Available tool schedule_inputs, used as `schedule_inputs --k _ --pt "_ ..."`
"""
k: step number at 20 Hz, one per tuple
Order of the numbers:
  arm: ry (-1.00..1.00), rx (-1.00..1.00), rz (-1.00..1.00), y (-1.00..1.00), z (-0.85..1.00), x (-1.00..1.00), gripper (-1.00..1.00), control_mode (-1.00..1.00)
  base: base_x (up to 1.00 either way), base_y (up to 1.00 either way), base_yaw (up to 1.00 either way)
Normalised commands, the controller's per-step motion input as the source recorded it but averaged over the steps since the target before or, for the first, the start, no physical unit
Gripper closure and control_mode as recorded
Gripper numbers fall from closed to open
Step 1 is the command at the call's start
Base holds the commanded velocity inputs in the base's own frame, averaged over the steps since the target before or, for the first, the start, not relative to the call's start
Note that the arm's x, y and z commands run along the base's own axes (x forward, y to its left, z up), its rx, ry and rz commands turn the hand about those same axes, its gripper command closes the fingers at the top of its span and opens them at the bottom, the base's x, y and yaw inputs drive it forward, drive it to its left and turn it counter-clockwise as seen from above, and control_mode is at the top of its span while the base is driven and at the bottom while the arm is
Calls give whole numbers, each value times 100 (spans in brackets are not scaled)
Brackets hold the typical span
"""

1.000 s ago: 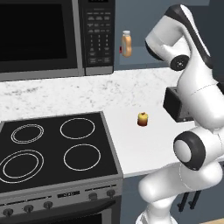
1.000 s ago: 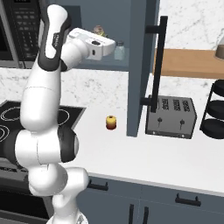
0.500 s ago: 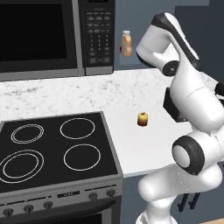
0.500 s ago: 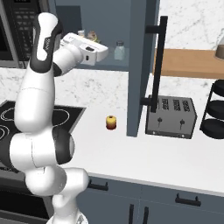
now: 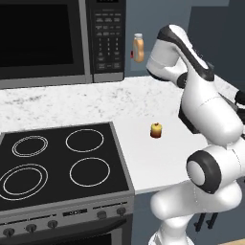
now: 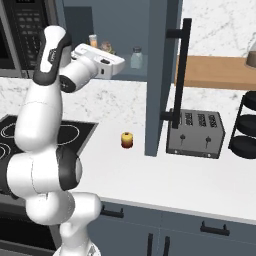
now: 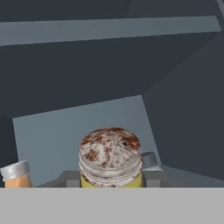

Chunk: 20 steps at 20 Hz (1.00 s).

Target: Put the shaker and condiment bottle from the counter next to their counterparts in the cabinet.

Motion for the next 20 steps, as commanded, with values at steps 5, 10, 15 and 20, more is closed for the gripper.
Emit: schedule_inputs --k 5,10,15,20 --pt "8 0 0 0 -34 78 100 -100 0 0 0" --pt "12 0 -3 7 -3 29 100 -100 0 0 0" --pt "19 0 0 8 0 13 100 -100 0 0 0" --pt "35 0 -1 0 0 52 100 -100 0 0 0"
